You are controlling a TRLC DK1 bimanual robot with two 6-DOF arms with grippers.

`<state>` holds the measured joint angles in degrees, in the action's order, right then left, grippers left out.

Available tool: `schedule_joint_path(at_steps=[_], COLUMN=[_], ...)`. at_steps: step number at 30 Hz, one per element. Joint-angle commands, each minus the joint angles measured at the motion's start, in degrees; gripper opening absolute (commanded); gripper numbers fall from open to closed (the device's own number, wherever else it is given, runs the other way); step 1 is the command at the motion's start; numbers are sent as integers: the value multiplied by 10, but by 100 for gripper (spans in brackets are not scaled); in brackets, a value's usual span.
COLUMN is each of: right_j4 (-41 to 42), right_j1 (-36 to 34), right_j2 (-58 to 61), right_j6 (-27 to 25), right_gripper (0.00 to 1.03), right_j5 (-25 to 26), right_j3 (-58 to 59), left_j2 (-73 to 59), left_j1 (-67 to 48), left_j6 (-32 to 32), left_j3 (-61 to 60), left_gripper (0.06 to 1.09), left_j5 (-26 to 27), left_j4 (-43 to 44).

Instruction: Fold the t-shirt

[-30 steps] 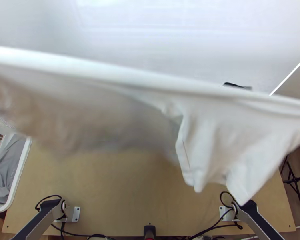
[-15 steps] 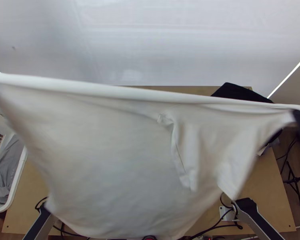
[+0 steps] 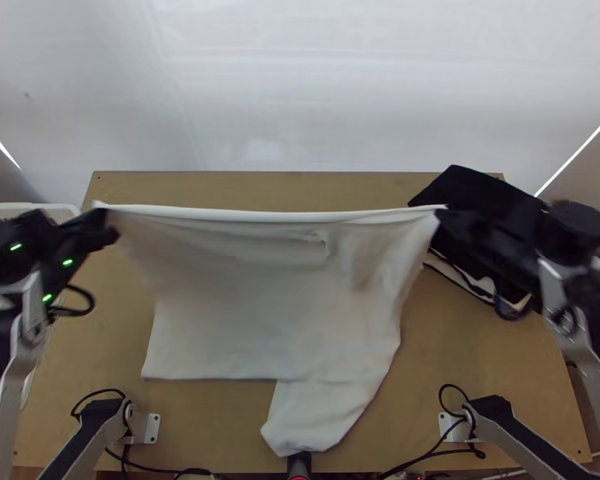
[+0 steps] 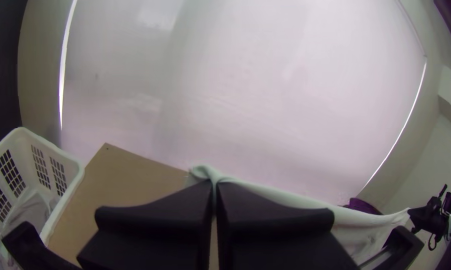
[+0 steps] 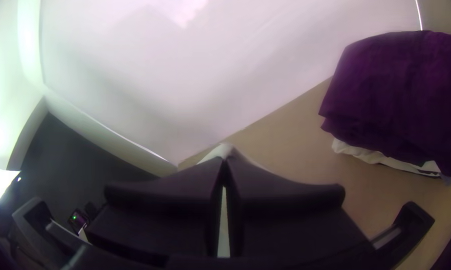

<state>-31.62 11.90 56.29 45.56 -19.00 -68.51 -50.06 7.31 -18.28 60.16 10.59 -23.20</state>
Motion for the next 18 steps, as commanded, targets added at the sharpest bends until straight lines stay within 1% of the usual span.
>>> schedule_joint_path(at_steps=[1,5,9,15,18], right_j4=[71,98,105,96,87], right_j1=[6,29,46,41,37], right_j2=[105,184,263,394,441], right_j6=[-29,-28,-28,-29,-32], right_gripper=[3,3,3,3,3], right_j5=[5,38,63,72,90], right_j3=[38,7,-44,-140,-176], left_j2=[-104,-208,-325,-453,-500], left_j1=[-20,-23,-18,-18,-18], left_j6=[27,27,26,15,16], left_j3=[-66,-40,15,112,152], left_gripper=[9,9,9,9,9], left_j5=[7,7,7,7,7], left_j4=[109,174,212,216,216])
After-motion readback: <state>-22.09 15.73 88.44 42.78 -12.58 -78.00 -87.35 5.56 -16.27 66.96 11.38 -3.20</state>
